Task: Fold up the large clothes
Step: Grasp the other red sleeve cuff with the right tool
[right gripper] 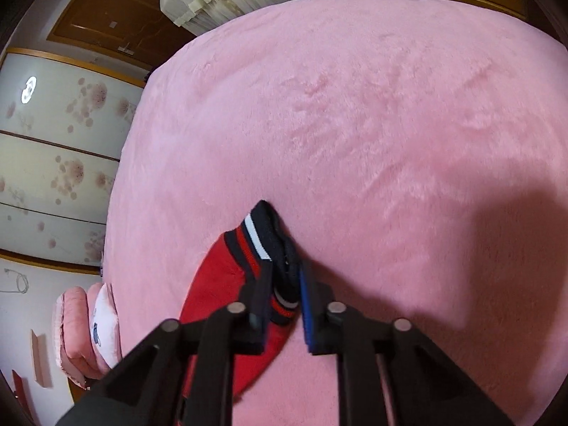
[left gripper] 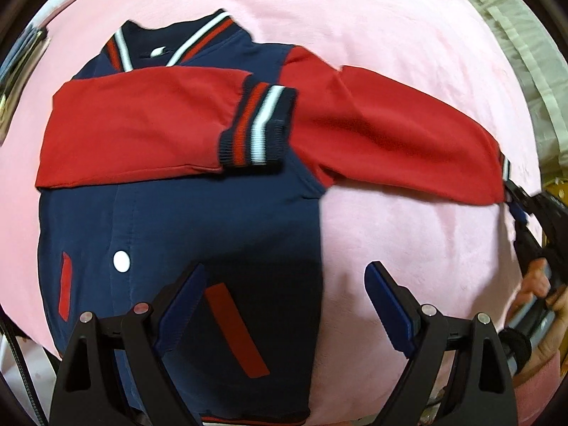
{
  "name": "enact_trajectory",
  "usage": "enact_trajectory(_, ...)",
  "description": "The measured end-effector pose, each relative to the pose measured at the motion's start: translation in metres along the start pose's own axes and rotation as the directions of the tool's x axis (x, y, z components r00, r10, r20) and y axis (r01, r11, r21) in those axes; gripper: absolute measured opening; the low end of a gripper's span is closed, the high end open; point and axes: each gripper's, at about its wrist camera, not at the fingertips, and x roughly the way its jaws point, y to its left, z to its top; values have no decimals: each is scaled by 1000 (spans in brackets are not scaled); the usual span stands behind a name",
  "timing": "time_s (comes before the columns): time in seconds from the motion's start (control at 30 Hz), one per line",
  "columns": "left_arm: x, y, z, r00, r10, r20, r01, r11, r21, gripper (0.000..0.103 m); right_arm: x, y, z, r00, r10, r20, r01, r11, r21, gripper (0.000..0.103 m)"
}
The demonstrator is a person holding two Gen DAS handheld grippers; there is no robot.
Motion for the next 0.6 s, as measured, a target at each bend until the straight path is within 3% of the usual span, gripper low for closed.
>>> enact_trajectory(0.13, -11, 16, -1, 1000, 20, 16, -19, 999, -51, 90, -16, 11, -2, 999, 18, 43, -17, 999, -32, 8)
enact_trajectory(0.33, -19, 32, 1, 997, 45, 55, -40, 994, -100, 90, -54, 60, -16, 987, 58, 149, -34, 986, -163, 8)
enact_trajectory(0.47, -36, 59, -2, 992, 69, 103, -56, 990, -132, 90, -77, 113, -29, 973, 138, 185, -84, 958, -274, 8)
enact_trajectory(0.6, -50, 88, -6, 988, 89, 127, -68, 985, -161, 90, -93, 166, -47, 961, 222, 162, -144, 908, -393, 8)
